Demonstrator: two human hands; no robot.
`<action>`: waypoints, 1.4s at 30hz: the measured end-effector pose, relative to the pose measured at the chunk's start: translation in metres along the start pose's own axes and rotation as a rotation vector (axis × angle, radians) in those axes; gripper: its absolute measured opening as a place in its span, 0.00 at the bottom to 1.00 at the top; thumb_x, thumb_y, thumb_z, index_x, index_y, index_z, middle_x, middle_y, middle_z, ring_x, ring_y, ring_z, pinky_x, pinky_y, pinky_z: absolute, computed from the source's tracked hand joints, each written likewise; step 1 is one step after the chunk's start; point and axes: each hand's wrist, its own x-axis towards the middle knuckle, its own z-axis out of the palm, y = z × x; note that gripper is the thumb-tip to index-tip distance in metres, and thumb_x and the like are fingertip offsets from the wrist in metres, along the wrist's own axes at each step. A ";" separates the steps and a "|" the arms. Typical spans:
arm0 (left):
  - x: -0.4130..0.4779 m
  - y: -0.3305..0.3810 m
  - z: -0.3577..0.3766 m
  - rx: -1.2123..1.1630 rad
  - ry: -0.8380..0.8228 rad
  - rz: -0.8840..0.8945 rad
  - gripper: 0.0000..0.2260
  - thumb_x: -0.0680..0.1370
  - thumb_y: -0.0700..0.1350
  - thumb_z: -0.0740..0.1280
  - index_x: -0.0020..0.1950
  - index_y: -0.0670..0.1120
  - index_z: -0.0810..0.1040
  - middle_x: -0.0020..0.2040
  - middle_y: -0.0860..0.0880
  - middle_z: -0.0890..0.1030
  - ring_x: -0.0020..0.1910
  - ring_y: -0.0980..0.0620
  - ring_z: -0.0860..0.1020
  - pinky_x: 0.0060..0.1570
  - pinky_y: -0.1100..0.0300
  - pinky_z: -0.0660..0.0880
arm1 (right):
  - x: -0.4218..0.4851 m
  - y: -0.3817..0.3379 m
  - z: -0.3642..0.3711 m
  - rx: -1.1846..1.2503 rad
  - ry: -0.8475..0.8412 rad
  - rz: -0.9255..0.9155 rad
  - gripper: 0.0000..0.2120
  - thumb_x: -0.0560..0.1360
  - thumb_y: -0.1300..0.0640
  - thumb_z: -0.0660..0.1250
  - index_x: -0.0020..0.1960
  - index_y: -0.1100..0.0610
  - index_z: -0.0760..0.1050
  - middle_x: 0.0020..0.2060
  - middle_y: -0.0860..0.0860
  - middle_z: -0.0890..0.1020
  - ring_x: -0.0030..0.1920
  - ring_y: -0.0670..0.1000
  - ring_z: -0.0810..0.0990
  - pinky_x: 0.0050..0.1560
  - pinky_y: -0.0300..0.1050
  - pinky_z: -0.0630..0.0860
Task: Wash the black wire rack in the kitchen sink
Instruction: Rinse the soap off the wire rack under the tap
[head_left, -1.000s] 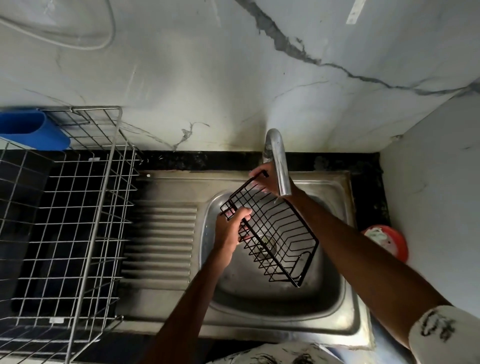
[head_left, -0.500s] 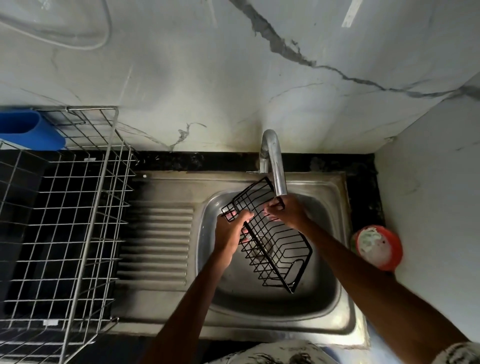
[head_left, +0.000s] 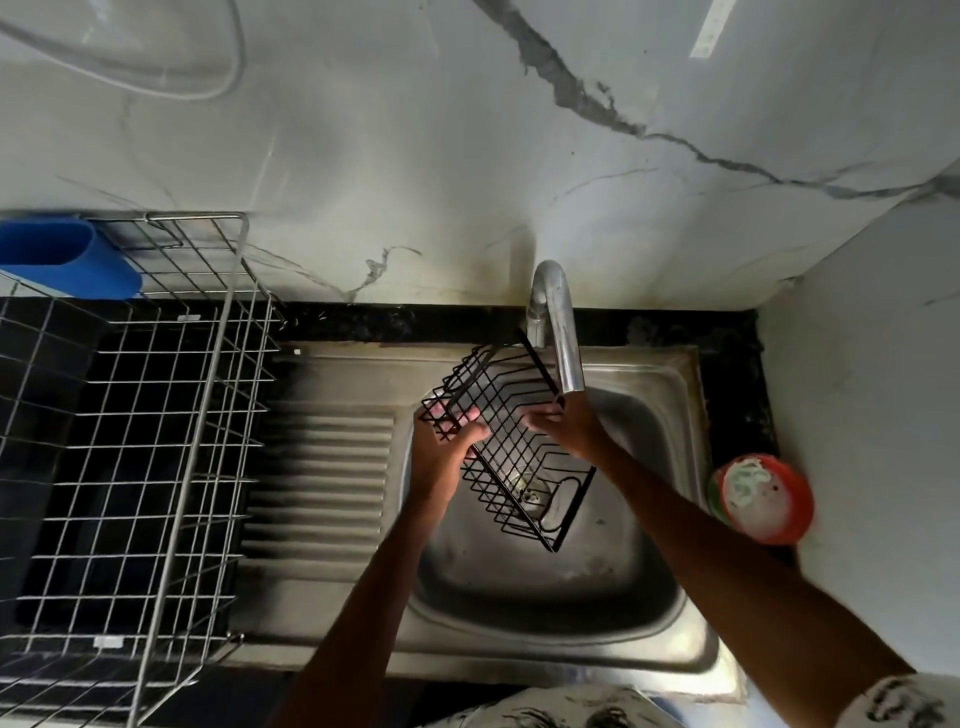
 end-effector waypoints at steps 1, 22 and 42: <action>0.003 -0.003 -0.003 -0.027 0.004 -0.009 0.40 0.59 0.61 0.79 0.66 0.46 0.73 0.63 0.44 0.80 0.62 0.45 0.80 0.60 0.41 0.79 | -0.006 0.008 -0.002 -0.049 0.013 0.011 0.06 0.76 0.56 0.73 0.52 0.54 0.80 0.44 0.50 0.85 0.43 0.47 0.85 0.48 0.47 0.83; 0.014 0.050 -0.085 0.212 -0.519 -0.142 0.43 0.63 0.76 0.73 0.64 0.44 0.81 0.59 0.45 0.85 0.59 0.44 0.84 0.64 0.42 0.76 | 0.008 0.000 -0.018 0.285 -0.075 0.194 0.06 0.79 0.63 0.68 0.54 0.64 0.78 0.48 0.62 0.85 0.48 0.60 0.87 0.51 0.58 0.83; -0.007 0.011 -0.071 0.318 -0.094 -0.038 0.41 0.57 0.75 0.75 0.59 0.47 0.81 0.53 0.46 0.86 0.51 0.46 0.85 0.54 0.41 0.82 | 0.000 -0.006 0.005 0.339 0.055 0.298 0.08 0.82 0.60 0.64 0.52 0.65 0.77 0.41 0.56 0.82 0.41 0.52 0.83 0.40 0.39 0.82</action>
